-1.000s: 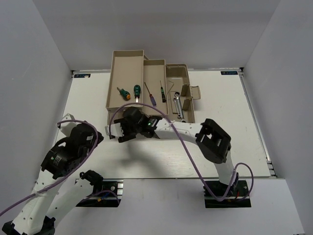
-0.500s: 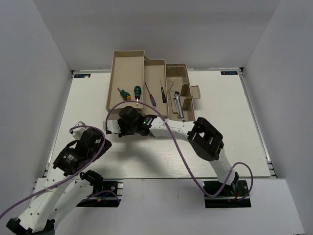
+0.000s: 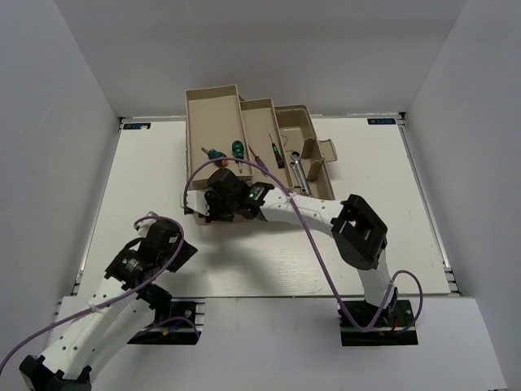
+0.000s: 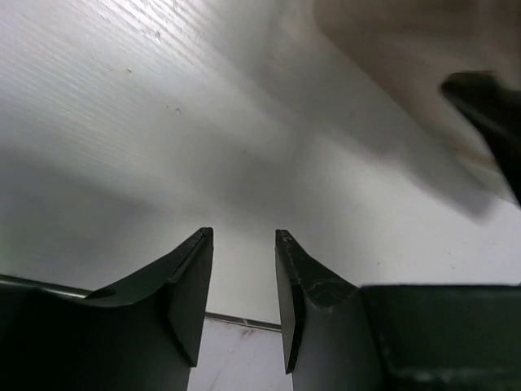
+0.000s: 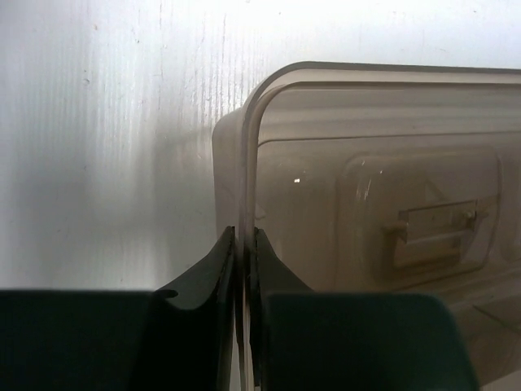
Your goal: Sort the tools into containers
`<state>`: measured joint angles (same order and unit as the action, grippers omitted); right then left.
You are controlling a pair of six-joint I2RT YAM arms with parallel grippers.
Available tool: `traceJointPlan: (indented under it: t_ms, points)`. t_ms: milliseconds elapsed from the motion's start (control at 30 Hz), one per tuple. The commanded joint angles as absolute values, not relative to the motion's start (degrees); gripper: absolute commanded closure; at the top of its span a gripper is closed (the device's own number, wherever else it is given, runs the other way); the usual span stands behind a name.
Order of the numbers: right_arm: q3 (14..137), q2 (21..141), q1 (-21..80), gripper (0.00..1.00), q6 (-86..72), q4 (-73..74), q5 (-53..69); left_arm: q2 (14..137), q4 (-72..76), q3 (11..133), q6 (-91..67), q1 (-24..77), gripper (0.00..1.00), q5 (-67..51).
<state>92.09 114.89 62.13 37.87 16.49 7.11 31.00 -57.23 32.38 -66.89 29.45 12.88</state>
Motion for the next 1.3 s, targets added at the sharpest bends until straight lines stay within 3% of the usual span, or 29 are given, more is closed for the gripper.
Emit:
traceJointPlan:
  t_ms: [0, 267, 567, 867, 1267]
  points:
    - [99.58, 105.03, 60.65, 1.00, 38.68, 7.73, 3.34, 32.26, -50.72, 29.37, -69.61, 29.36, 0.53, 9.32]
    - [94.24, 97.74, 57.75, 1.00, 31.03, 4.51, 6.42, 38.40, -33.94, 24.18, -66.62, 29.36, 0.59, 3.26]
    - [87.19, 90.18, 55.37, 1.00, 27.16, 2.90, 12.21, 47.10, -23.04, 24.87, -63.54, 27.69, 0.57, 3.86]
    - [79.81, 83.76, 53.35, 1.00, 24.52, 2.99, 18.19, 61.95, -21.09, 39.18, -61.09, 22.68, 0.46, 6.24]
    - [77.25, 80.33, 51.24, 1.00, 21.27, 3.34, 21.88, 71.18, -18.99, 50.62, -56.61, 16.53, 0.44, 2.74]
